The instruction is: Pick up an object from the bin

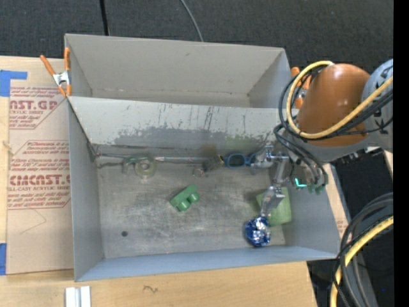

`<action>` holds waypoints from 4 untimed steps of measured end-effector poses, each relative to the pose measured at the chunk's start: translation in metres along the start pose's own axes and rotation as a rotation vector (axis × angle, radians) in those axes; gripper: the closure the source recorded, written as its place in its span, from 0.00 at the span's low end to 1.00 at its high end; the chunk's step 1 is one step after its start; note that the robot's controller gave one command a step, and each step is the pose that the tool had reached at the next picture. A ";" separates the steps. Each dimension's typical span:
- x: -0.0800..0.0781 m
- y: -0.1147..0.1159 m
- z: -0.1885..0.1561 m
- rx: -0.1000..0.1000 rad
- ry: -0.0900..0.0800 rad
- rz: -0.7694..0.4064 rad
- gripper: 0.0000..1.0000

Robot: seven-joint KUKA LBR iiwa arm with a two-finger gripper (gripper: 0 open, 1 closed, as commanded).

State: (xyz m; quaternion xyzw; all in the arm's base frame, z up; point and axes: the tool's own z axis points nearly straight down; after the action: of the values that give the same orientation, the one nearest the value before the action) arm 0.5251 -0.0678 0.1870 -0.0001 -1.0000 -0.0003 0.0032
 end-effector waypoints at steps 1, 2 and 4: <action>-0.028 -0.050 0.099 -0.011 -0.010 -0.097 0.00; -0.037 -0.067 0.088 -0.032 0.013 -0.013 0.00; -0.027 -0.068 0.087 -0.025 -0.003 -0.025 0.00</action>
Offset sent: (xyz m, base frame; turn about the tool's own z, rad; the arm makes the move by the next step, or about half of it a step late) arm 0.0289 -0.0676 -0.1170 -0.0982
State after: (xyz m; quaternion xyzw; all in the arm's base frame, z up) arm 0.5518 -0.1354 0.0995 0.0126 -0.9998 -0.0128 0.0019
